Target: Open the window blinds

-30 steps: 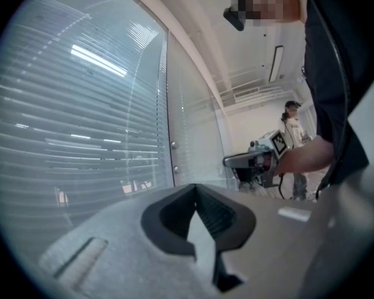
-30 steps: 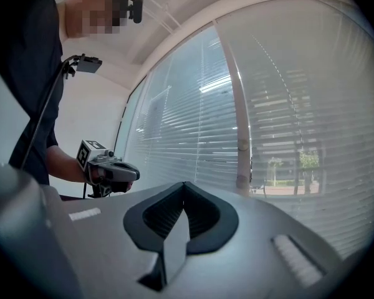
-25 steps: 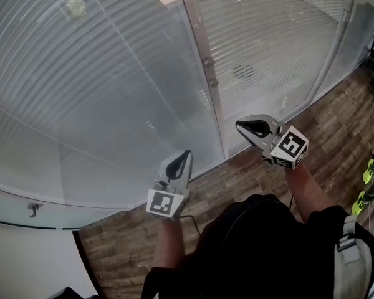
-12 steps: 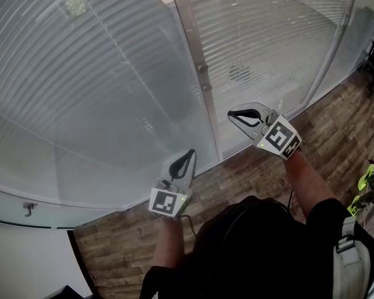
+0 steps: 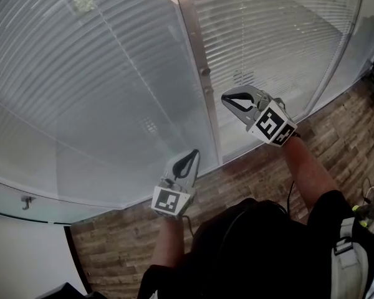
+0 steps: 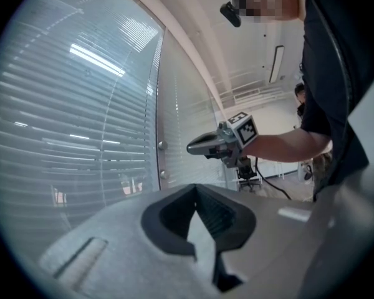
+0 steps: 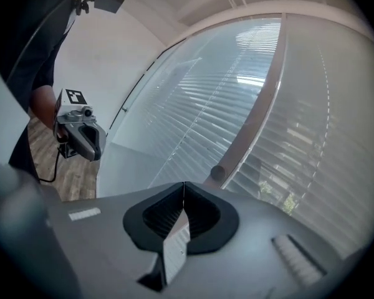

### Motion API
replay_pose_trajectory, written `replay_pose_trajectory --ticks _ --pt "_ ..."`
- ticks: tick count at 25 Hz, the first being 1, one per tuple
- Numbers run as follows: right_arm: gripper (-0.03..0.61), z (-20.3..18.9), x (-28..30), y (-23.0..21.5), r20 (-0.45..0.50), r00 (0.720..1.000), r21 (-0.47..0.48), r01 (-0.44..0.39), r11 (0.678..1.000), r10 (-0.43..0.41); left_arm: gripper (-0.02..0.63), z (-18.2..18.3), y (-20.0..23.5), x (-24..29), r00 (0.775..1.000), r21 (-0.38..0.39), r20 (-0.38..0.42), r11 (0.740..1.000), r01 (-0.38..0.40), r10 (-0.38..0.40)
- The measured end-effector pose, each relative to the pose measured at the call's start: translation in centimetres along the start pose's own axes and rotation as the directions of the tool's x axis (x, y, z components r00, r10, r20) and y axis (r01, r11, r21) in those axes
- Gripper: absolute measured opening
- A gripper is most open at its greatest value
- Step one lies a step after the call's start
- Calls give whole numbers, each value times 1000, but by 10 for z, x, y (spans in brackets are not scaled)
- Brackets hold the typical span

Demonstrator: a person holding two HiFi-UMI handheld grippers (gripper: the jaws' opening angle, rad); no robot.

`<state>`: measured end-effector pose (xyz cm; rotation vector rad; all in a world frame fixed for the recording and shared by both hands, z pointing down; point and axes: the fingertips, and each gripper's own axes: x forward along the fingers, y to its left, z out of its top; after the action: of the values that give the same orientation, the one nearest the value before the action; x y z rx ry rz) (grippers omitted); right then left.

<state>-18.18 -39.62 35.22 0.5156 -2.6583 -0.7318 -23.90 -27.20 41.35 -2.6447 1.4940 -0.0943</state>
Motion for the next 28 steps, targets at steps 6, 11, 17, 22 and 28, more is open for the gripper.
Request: replay_pose_trajectory --ticks 6,11,17,22,28 --pt "67 14 12 -19 -32 999 -135 26 991 -31 5 -2 -6 1 1000 -13 -15 1000 -15 15" --pt "111 18 29 -31 -82 994 -270 52 961 -77 5 -3 -7 3 1000 -17 -15 999 -27 27" --pt "147 13 47 -35 -167 978 -440 38 897 -123 5 -1 -9 3 999 -9 -13 999 -35 35" --pt "159 13 56 -45 -186 967 -521 51 852 -172 3 -4 -7 -3 998 -16 -24 998 -55 55" --pt "164 16 68 -50 -197 960 -567 55 822 -200 5 -6 -2 -8 997 -16 -19 997 -77 77"
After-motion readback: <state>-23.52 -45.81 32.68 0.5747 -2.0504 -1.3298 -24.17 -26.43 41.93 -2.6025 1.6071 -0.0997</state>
